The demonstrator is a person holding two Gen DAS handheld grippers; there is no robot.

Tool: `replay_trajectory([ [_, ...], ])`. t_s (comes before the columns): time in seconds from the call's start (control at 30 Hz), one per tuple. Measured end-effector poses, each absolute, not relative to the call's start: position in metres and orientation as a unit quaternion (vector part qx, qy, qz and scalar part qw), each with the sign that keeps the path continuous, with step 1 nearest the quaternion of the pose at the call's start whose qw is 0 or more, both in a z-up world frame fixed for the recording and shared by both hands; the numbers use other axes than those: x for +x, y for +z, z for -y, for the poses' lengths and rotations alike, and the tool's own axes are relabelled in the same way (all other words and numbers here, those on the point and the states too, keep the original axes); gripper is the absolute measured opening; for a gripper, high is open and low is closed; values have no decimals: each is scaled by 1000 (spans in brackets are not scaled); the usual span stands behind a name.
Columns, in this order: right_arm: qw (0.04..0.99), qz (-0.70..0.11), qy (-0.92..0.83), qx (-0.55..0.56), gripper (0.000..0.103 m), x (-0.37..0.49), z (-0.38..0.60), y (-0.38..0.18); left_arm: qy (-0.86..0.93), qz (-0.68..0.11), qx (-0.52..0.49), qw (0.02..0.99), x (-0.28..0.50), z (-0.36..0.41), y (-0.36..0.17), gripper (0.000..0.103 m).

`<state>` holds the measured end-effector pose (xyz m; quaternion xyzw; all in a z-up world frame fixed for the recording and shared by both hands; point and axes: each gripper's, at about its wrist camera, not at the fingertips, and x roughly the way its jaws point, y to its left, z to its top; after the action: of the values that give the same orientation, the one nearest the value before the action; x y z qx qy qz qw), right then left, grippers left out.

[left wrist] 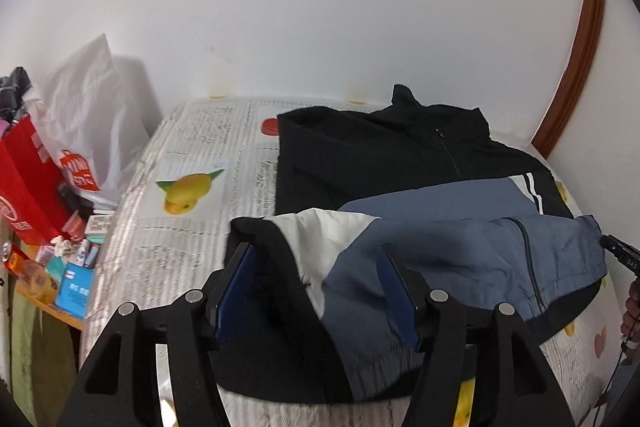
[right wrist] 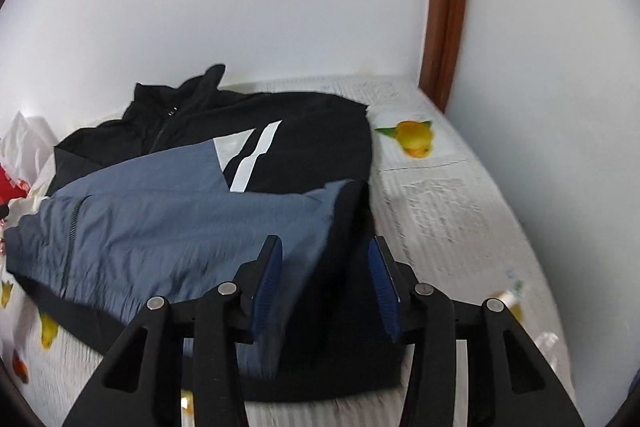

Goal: Fold large clothes
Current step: 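Lift the hem with both grippers and carry it toward the collar, then lower the folded hem onto the jacket body and open both grippers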

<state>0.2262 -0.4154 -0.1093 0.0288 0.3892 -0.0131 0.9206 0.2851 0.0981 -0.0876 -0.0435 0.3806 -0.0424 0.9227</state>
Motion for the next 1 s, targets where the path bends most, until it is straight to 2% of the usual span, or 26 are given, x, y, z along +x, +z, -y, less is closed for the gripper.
replay_trajectory([
  [0.17, 914, -400, -41, 45, 45, 202, 438, -108, -15, -378, -58, 924, 260, -122, -87, 60],
  [0.57, 892, -447, -18, 67, 45, 201, 445, -148, 3, -431, -62, 900, 246, -152, -139, 59],
  [0.8, 881, -469, -12, 62, 44, 220, 442, -162, -18, -455, -89, 886, 263, -152, -165, 43],
  [0.83, 880, -471, -11, 65, 42, 222, 443, -164, -17, -454, -91, 886, 263, -151, -167, 41],
  [0.87, 879, -471, -9, 67, 35, 223, 443, -165, -16, -452, -88, 888, 263, -149, -168, 39],
  [0.9, 880, -471, -9, 66, 32, 224, 443, -166, -15, -451, -84, 889, 262, -147, -167, 32],
  [0.93, 880, -471, -11, 62, 21, 224, 443, -166, -18, -451, -81, 888, 261, -146, -167, 23],
  [0.97, 881, -470, -14, 57, 11, 224, 443, -165, -21, -452, -82, 888, 260, -145, -166, 21],
  [1.0, 881, -470, -14, 55, 10, 224, 443, -164, -24, -452, -84, 888, 258, -145, -165, 17],
])
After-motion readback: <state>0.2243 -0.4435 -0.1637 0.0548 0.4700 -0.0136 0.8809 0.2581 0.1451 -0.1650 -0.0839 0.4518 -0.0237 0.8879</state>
